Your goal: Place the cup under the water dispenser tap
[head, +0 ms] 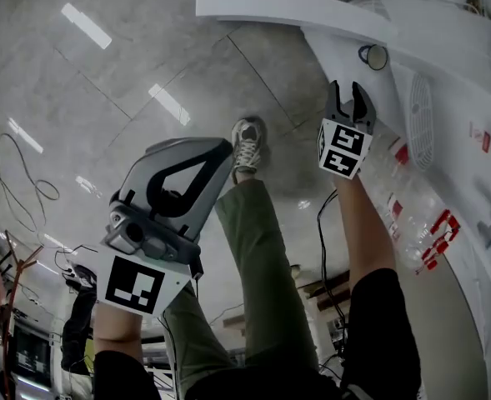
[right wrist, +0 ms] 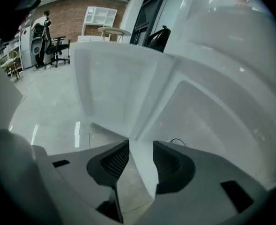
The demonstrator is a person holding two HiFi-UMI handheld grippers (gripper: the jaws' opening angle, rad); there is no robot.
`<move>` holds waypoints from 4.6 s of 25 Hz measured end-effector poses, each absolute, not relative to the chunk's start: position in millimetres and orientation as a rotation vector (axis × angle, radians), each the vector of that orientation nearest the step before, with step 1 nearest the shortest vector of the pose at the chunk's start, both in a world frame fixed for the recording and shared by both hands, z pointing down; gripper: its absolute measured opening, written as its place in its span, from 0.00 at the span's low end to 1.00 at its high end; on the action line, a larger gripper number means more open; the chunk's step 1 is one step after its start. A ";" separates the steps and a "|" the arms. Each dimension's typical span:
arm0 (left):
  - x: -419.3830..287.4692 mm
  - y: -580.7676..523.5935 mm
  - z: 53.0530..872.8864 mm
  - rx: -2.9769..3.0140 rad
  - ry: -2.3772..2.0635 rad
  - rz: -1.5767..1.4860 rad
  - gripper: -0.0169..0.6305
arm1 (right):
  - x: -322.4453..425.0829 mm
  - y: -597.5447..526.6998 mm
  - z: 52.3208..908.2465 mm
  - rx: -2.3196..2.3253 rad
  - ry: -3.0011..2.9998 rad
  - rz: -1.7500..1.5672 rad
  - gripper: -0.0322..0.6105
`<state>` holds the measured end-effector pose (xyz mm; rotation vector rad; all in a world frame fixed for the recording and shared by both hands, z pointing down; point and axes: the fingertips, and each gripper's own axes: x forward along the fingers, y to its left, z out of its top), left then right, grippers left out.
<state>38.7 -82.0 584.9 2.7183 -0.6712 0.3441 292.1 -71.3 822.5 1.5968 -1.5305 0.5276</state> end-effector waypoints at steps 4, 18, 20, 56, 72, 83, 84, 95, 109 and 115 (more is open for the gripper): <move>42.3 -91.8 609.3 2.706 -0.695 0.352 0.06 | 334.0 -75.4 866.5 1.623 -1.394 0.581 0.27; 51.5 -120.1 665.0 2.631 -0.804 0.340 0.06 | 423.3 -123.4 929.5 1.397 -1.202 0.453 0.27; 50.4 -121.4 670.2 2.617 -0.813 0.355 0.06 | 423.5 -125.3 940.4 1.349 -1.200 0.473 0.27; 12.6 -67.3 512.8 2.785 -0.605 0.373 0.06 | 245.1 -4.1 779.3 1.163 -1.484 0.618 0.16; -31.5 -17.5 415.9 2.854 -0.499 0.340 0.06 | 197.0 40.0 602.7 1.101 -1.574 0.446 0.16; -23.3 -14.0 368.9 2.833 -0.499 0.371 0.06 | 218.0 4.8 513.1 1.109 -1.590 0.328 0.16; -20.6 -15.7 364.3 2.833 -0.503 0.367 0.06 | 223.0 0.5 509.6 1.106 -1.585 0.323 0.16; 16.1 -45.9 349.7 2.793 -0.605 0.322 0.06 | 279.4 -40.1 515.7 1.049 -1.525 0.297 0.16; 23.9 -55.0 366.4 2.745 -0.667 0.339 0.06 | 297.0 -63.1 542.8 0.954 -1.483 0.280 0.16; 21.3 -54.2 371.1 2.730 -0.678 0.335 0.06 | 294.5 -65.7 545.8 0.932 -1.453 0.317 0.16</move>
